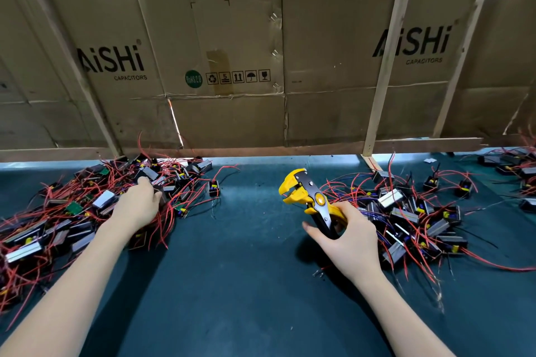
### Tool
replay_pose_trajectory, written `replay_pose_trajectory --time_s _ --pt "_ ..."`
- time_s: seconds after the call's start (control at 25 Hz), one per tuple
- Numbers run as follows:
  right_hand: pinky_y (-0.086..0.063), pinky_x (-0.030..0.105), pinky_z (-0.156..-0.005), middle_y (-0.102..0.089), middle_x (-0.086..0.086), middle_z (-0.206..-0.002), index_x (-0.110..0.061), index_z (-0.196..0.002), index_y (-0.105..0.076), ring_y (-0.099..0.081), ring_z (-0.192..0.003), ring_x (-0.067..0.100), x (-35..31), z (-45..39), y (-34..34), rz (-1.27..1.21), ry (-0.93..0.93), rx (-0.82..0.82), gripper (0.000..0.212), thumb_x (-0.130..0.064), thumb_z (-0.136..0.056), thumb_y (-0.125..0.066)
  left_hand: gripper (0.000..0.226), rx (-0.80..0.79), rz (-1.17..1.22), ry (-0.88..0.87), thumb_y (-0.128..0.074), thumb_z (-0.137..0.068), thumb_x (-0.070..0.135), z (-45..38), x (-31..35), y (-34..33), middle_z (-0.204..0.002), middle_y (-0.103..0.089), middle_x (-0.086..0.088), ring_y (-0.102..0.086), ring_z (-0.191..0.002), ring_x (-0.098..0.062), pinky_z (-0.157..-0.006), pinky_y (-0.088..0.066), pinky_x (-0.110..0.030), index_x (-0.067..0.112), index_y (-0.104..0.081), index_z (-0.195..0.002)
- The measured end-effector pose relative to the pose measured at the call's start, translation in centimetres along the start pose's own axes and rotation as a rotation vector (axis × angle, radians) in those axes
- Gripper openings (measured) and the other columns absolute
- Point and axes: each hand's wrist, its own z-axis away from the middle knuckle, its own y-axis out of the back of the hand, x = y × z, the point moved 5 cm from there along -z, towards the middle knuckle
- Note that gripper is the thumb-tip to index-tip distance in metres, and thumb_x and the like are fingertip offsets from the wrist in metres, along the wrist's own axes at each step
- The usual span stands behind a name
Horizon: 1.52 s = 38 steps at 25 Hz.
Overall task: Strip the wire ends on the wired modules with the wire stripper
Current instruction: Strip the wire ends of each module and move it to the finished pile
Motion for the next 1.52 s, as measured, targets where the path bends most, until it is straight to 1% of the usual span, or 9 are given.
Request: replay_pose_trajectory --time_s 0.16,0.48,0.68,0.84,0.92,1.0,1.16,1.32,1.52 --pt "-0.044 0.025 -0.067 -0.064 -0.014 -0.074 -0.029 -0.081 -0.061 -0.059 -0.074 0.004 0.3 0.0 -0.1 -0.021 0.000 0.003 0.036 -0.051 -0.063 -0.083 0.041 0.016 0.246 0.064 -0.069 -0.088 0.012 0.5 -1.3 -0.2 -0.118 -0.062 -0.028 -0.056 -0.115 -0.043 -0.091 -0.042 -0.043 -0.003 -0.050 -0.121" --pt "-0.041 0.015 -0.066 -0.064 -0.017 -0.074 -0.033 -0.078 -0.057 -0.059 -0.078 0.003 0.3 0.0 -0.2 -0.014 0.015 -0.006 0.035 -0.049 -0.062 -0.085 0.042 0.179 0.634 0.149 -0.078 -0.081 0.029 1.5 -2.4 -0.2 -0.118 -0.063 -0.011 -0.058 -0.111 -0.028 -0.101 -0.045 -0.044 0.009 -0.065 -0.116" --pt "-0.040 0.014 -0.065 -0.064 -0.016 -0.073 -0.033 -0.077 -0.058 -0.059 -0.076 0.004 0.1 0.1 -0.4 -0.022 0.006 -0.024 0.033 -0.046 -0.064 -0.085 0.012 0.126 1.123 0.060 -0.069 -0.090 0.015 3.1 2.3 1.7 -0.097 -0.068 -0.001 -0.067 -0.095 -0.022 -0.083 -0.055 -0.027 0.020 -0.063 -0.099" --pt "-0.040 0.015 -0.061 -0.059 -0.011 -0.065 -0.025 -0.075 -0.060 -0.050 -0.060 0.003 0.1 0.3 -1.1 -0.199 -0.078 -0.080 0.034 -0.050 -0.070 -0.083 0.018 -0.158 1.143 -0.183 -0.069 -0.086 0.003 5.8 8.5 0.9 -0.080 -0.070 0.004 -0.062 -0.068 -0.004 -0.063 -0.053 -0.017 0.010 -0.066 -0.101" --pt "-0.046 0.039 -0.068 -0.055 0.009 -0.066 -0.013 -0.077 -0.058 -0.048 -0.062 0.021 0.0 0.5 -1.5 -0.310 -0.138 -0.151 0.052 -0.061 -0.070 -0.076 0.011 -0.345 1.038 -0.276 -0.067 -0.087 -0.001 7.1 11.2 -0.9 -0.078 -0.070 0.000 -0.061 -0.067 -0.009 -0.058 -0.052 -0.019 0.002 -0.067 -0.097" --pt "-0.047 0.051 -0.071 -0.054 0.024 -0.074 -0.003 -0.081 -0.056 -0.050 -0.068 0.034 0.0 0.5 -1.4 -0.347 -0.173 -0.171 0.068 -0.068 -0.069 -0.072 0.006 -0.382 0.963 -0.254 -0.063 -0.090 -0.002 7.5 11.9 -2.6 -0.076 -0.067 -0.007 -0.057 -0.066 -0.017 -0.056 -0.049 -0.020 -0.005 -0.067 -0.093" --pt "-0.046 0.042 -0.074 -0.062 0.024 -0.085 -0.001 -0.087 -0.060 -0.058 -0.076 0.037 0.7 0.2 -0.8 -0.312 -0.234 -0.119 0.073 -0.070 -0.065 -0.066 0.009 -0.449 0.955 -0.140 -0.058 -0.092 -0.004 7.7 10.2 -4.5 -0.082 -0.065 -0.009 -0.057 -0.071 -0.017 -0.057 -0.049 -0.018 0.000 -0.065 -0.096" --pt "-0.050 0.048 -0.083 -0.067 0.019 -0.089 -0.005 -0.088 -0.063 -0.061 -0.083 0.040 1.7 -0.1 -0.8 -0.320 -0.300 -0.097 0.053 -0.057 -0.080 -0.072 0.055 -0.369 1.051 -0.086 -0.066 -0.086 -0.005 7.4 8.0 -3.8 -0.112 -0.065 -0.011 -0.065 -0.085 -0.008 -0.063 -0.054 -0.020 0.025 -0.055 -0.131" --pt "-0.049 0.038 -0.078 -0.069 0.008 -0.078 -0.009 -0.085 -0.065 -0.066 -0.064 0.013 1.6 -0.2 -0.4 -0.334 -0.345 -0.058 0.063 -0.069 -0.067 -0.066 0.065 -0.456 1.327 -0.072 -0.073 -0.076 0.021 7.4 7.6 -2.6 -0.110 -0.073 -0.010 -0.066 -0.086 -0.015 -0.068 -0.053 -0.021 0.029 -0.051 -0.136"
